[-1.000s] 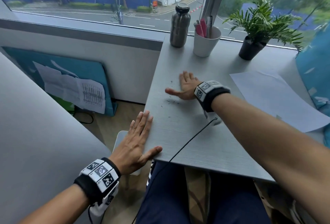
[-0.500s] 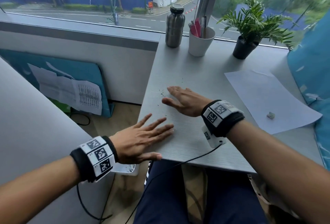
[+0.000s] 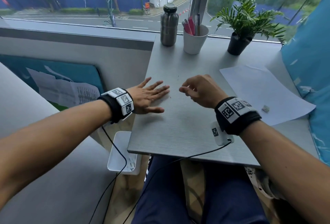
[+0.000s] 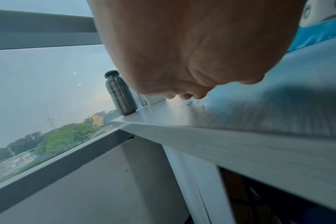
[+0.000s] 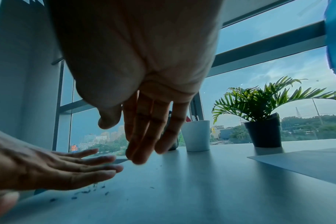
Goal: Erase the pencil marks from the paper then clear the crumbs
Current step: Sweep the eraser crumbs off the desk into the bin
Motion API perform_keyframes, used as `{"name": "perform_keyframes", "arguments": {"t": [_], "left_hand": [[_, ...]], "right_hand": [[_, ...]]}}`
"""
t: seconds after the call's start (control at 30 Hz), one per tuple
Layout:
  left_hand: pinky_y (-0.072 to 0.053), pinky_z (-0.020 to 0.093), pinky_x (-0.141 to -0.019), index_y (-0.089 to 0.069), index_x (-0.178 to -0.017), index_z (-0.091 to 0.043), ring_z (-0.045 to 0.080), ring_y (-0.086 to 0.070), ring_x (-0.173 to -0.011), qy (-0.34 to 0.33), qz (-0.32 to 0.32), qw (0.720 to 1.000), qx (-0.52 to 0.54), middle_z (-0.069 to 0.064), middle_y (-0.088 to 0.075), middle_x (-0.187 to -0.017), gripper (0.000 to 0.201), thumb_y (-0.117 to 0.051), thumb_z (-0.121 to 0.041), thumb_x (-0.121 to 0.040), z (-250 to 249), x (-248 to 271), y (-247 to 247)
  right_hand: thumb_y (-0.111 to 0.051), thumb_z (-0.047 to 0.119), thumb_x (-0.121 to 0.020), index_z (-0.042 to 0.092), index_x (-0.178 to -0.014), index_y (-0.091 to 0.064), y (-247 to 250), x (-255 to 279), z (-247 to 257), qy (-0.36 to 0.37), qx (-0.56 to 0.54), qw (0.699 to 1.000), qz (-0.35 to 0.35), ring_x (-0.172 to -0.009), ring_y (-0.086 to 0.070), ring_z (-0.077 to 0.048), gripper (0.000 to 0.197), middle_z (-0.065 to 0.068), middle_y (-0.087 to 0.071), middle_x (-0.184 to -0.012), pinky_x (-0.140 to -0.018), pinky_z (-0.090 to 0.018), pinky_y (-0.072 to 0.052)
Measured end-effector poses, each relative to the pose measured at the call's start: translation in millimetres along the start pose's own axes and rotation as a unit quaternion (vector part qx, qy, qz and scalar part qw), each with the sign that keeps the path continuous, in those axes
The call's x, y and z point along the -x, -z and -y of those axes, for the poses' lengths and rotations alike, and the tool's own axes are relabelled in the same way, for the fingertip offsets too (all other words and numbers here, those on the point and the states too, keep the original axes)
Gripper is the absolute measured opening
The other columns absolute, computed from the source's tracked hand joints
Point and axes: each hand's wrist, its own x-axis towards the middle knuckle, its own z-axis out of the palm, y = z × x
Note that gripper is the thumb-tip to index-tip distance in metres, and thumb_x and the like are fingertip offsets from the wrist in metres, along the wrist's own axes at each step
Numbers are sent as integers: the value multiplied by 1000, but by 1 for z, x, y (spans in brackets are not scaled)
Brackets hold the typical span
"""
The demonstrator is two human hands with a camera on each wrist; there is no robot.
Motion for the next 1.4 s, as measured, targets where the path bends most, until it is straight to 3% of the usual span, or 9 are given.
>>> {"name": "perform_keyframes", "arguments": {"t": [0.07,0.17,0.23,0.43,0.57,0.77,0.9,1.1,1.4], "left_hand": [[19,47,-118,19,-153,-26,14,29,-145,6,-12,1000,20,-6,24,-160,87,0,-77,-85,-3,4,8],[22,46,-117,20,-153,-26,12,33,-143,-1,-16,999,47,-6,27,-159,86,-4,-76,-87,-16,20,16],[22,48,-116,20,-153,-28,13,33,-143,-25,-16,999,43,-8,27,-159,84,-6,-75,-89,-30,32,17],[28,48,-113,16,-154,-29,13,32,-144,-161,10,987,17,-11,23,-160,82,-10,-73,-90,-91,43,1],[26,50,-114,18,-153,-31,16,29,-145,-98,25,994,44,-13,23,-159,80,-8,-72,-90,-79,16,0],[18,55,-116,14,-155,-26,17,20,-148,21,31,998,47,-8,15,-163,88,-5,-77,-85,-36,-16,4],[20,54,-115,14,-155,-18,16,24,-147,69,15,996,60,0,16,-163,99,-3,-82,-81,-45,-19,17],[28,49,-112,17,-154,-28,15,29,-145,-120,26,992,20,-11,24,-159,88,-3,-77,-84,-102,3,16],[17,52,-117,15,-155,-25,15,23,-147,49,33,998,24,-4,15,-164,98,5,-83,-76,-37,-24,21]], "right_hand": [[-66,31,-89,17,-82,-76,3,-4,5,15,10,1000,-15,-60,-65,-14,18,2,-72,-68,-68,-38,-58],[-64,5,-86,22,-100,-77,1,-3,6,16,48,993,106,-77,-67,-10,26,4,-74,-90,-83,-34,-57],[-65,10,-87,26,-111,-73,3,5,-3,-5,60,991,117,-96,-64,-11,29,5,-71,-106,-92,-33,-52],[-73,35,-83,20,-111,-73,19,67,-33,-56,-7,998,27,-92,-66,-8,31,6,-72,-109,-84,-24,-48],[-73,39,-82,27,-108,-73,20,117,-53,-104,-40,994,-17,-91,-65,-1,29,11,-73,-100,-86,-31,-54],[-78,28,-79,25,-67,-71,37,184,-80,-155,-41,977,-141,-68,-62,2,14,15,-66,-62,-60,-5,-40],[-75,36,-81,19,-54,-60,38,217,-114,-243,-10,950,-194,-70,-59,-1,35,22,-62,-70,-55,-21,-37],[-46,69,-73,13,-51,-51,17,242,-149,-292,-2,935,-202,-51,-54,-20,60,1,-53,-47,-53,-33,-42],[-49,56,-83,7,-57,-45,-7,236,-145,-353,71,899,-248,-53,-46,-29,55,-6,-49,-51,-56,-31,-40]]}}
